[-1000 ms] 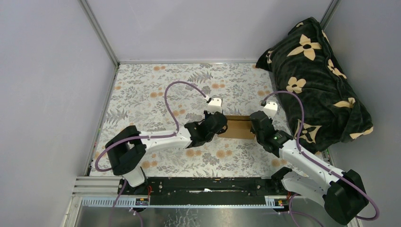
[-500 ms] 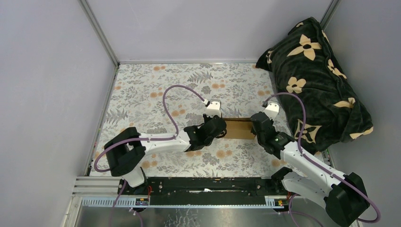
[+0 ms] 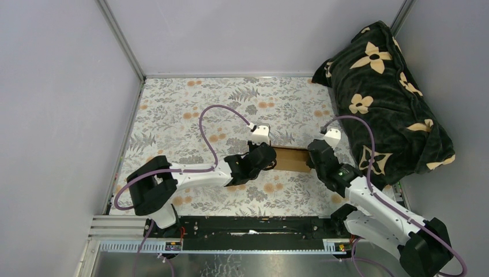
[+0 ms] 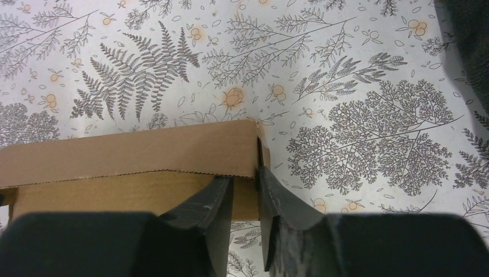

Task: Fold the paper box
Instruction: Close the paper box at the center of the board.

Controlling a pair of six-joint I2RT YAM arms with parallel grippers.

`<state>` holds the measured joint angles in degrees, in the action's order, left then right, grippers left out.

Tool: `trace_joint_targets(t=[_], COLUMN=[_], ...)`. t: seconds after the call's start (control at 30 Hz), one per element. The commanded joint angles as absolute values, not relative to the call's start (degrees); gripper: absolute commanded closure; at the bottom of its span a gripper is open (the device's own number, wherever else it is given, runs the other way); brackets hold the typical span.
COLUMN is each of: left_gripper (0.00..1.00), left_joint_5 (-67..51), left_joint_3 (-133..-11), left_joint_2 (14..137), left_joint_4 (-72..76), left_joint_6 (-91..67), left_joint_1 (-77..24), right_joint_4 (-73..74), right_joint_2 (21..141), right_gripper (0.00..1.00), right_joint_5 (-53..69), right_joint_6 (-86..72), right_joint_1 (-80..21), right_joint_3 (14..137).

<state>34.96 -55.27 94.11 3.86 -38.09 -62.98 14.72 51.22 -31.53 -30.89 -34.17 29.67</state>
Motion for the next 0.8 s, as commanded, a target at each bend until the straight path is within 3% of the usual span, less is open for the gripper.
trace_joint_targets(t=[0.0,0.23,0.43,0.77], left_gripper=[0.95,0.95,0.95,0.95], left_joint_5=[33.4,33.7,33.9,34.0], left_joint_3=[-55.3,-56.2,-56.3,-55.5], left_joint_2=[94.8,95.0,95.0,94.4], left_joint_4=[0.1,0.1,0.1,0.2], left_joint_6=[-38.7,-38.3,-38.0,-37.5], left_joint_1=[-64.2,-64.2,-64.2,-64.2], right_joint_4=[15.5,17.8,21.0,25.6], right_joint_2=[48.9,45.6,41.0,33.0], right_gripper=[0.68,0.48,0.23,0.19], right_joint_5=[-28.3,-28.3,-28.2,-28.3], right_joint_6=[-32.2,-31.7,-31.4,-29.7], right_joint_1=[-35.3,-35.3,-35.2,-35.3], right_joint_3=[30.0,30.6,30.3,35.7])
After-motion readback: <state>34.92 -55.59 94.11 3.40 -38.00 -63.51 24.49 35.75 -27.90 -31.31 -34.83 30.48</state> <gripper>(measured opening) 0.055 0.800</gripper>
